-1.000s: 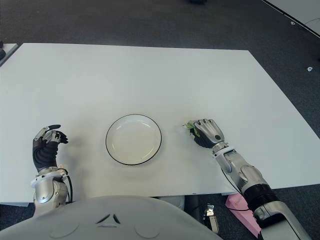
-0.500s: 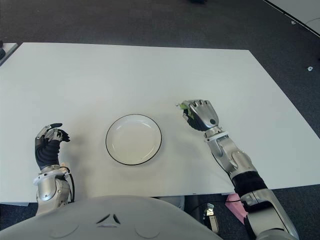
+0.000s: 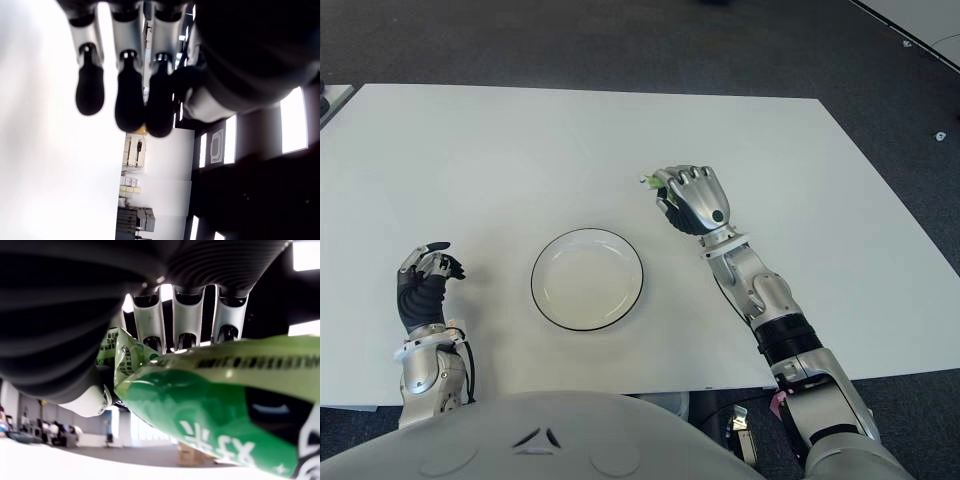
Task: Put the toothpaste on the table into the plate.
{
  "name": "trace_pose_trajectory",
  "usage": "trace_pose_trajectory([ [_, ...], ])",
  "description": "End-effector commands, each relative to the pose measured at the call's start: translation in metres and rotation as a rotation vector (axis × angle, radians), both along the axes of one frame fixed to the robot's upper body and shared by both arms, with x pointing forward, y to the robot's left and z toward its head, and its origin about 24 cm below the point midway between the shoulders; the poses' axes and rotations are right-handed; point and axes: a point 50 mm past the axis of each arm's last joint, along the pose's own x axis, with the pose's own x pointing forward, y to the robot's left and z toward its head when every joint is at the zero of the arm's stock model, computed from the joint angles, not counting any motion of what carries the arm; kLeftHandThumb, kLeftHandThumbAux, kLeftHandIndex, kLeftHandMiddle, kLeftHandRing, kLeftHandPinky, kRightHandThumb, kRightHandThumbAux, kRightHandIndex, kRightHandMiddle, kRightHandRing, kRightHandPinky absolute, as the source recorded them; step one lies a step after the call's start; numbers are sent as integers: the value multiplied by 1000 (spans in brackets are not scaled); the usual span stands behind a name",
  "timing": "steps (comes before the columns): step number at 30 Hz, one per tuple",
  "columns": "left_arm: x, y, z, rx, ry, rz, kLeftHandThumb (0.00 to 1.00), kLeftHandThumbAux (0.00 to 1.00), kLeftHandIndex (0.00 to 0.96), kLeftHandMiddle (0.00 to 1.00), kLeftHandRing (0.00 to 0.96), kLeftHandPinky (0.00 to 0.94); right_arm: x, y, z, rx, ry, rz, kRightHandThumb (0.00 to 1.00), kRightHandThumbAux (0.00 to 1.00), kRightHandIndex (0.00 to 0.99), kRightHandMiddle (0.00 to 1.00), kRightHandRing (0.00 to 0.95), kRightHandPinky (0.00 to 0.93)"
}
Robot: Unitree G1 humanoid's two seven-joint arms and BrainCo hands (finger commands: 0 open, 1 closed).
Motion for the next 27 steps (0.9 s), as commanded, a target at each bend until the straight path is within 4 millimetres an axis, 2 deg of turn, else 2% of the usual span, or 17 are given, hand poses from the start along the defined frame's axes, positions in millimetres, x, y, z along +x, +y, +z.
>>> trace_pose_trajectory([
  [1,3,-4,-3,-16,25,15,698,722,435,696,671,637,4,29,7,25,12,102,736,712,440,875,880,885],
  [8,5,-6,-3,-13,9,10,698,723,436,697,666,624,7,53,11,49,12,183,739,711,440,873,876,879],
  [15,6,-8,-4,-11,21,0,696,723,436,698,666,612,0,86,15,76,32,328,742,710,441,873,872,882],
  [27,8,-11,-5,-6,33,-8,696,723,435,693,665,621,-7,95,8,40,85,465,740,711,441,878,875,885],
])
